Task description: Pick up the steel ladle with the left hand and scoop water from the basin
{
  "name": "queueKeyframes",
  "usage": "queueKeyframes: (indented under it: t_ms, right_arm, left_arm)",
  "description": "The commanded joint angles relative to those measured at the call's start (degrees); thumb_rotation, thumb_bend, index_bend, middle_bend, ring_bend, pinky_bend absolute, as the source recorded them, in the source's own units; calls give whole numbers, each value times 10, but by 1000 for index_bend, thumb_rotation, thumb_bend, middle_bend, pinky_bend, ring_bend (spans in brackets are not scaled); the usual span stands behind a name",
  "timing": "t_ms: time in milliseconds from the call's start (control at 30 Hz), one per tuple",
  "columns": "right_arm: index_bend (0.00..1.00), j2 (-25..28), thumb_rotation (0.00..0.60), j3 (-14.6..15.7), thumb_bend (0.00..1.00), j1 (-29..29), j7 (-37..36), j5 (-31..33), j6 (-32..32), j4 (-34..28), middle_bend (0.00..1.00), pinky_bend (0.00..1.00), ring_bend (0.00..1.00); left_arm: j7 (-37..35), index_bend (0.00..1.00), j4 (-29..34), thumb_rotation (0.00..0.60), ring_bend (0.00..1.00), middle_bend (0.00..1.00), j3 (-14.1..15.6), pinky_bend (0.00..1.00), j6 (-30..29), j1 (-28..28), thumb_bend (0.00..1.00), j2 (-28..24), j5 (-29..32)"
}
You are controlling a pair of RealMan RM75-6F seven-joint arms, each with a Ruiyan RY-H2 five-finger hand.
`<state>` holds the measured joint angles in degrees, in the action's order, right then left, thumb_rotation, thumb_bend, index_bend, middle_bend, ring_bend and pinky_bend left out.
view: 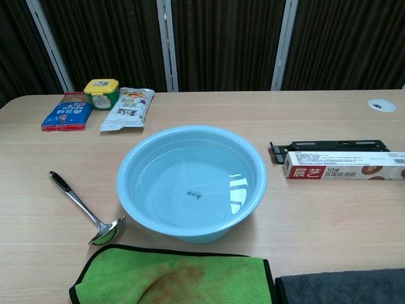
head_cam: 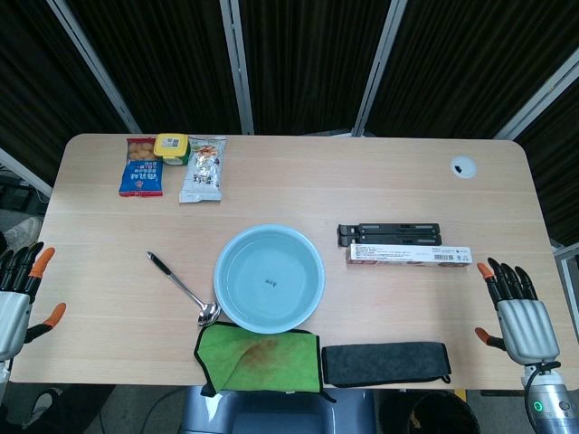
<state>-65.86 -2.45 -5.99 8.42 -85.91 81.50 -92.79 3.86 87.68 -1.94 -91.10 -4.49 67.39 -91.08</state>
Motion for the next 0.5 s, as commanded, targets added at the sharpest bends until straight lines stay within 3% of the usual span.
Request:
queueKeyframes:
  t_ms: [33,233,500]
  right_arm:
    - [0,-2,600,0,0,-1,3,1,-1,0,0,0,0]
    - [0,-5,600,3,0,-2,13,1,-5,-3,0,0,0]
    - [0,0,600,4,0,3,1,-4,4,-2,0,0,0]
  left_arm:
    - [-2,0,0,600,0,0,1,0,1,1,277,-2,0]
    - [-8,14,-2,600,0,0,6,0,10,-3,280,-4,-6]
    - [12,251,4,600,0,0,24,0,57,-21,289,-5,-18]
